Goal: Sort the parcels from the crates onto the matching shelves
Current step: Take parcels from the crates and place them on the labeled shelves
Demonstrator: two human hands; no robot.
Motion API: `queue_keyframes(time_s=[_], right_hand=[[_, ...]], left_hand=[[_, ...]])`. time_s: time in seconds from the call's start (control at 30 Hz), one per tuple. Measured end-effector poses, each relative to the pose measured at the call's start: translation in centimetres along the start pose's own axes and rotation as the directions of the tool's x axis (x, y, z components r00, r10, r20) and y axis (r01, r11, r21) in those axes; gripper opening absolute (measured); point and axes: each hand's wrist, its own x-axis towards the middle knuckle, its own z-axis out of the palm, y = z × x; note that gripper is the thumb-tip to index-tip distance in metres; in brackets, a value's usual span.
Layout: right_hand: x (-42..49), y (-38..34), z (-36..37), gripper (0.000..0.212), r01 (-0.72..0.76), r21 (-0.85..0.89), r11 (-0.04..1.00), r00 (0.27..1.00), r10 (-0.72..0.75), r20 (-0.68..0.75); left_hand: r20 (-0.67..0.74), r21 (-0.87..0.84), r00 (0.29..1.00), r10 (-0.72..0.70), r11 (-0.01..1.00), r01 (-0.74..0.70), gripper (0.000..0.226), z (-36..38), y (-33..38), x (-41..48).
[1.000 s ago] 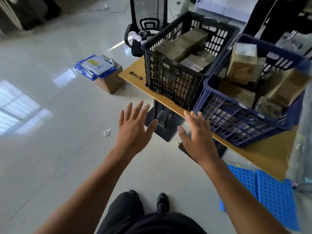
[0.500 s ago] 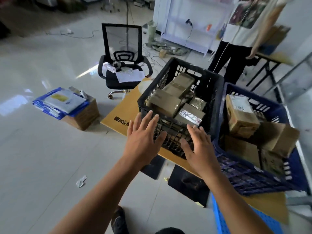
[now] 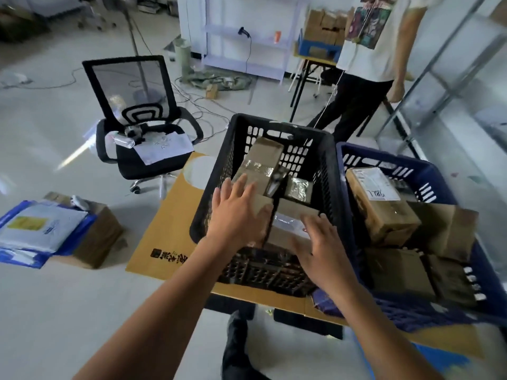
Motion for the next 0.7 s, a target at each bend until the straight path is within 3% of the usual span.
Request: queue_keyframes(time_s=[0.3,0.53,0.7], right_hand=[[10.6,1.7,2.7,0.070,-0.127,0.032,0.991,0.988,0.123,0.092],[14.0,3.1,4.3,0.072,-0.210,0.100,0.972,0.974,0.199,0.112],[14.0,4.6,4.6,0.071,-0.253,0.168,0.953,0.964,0.234,0.127]], left_hand=[[0.182,0.142,0.981,-0.067,0.989,0.041,0.092,2.2,-0.3,14.5],[0.370,0.252,0.898,-0.238,0.956,0.150,0.103,6.3,-1.2,21.1],[0.333,0.200,0.915,-0.229,0.965,0.169,0.097,7.6,-1.9,21.5]])
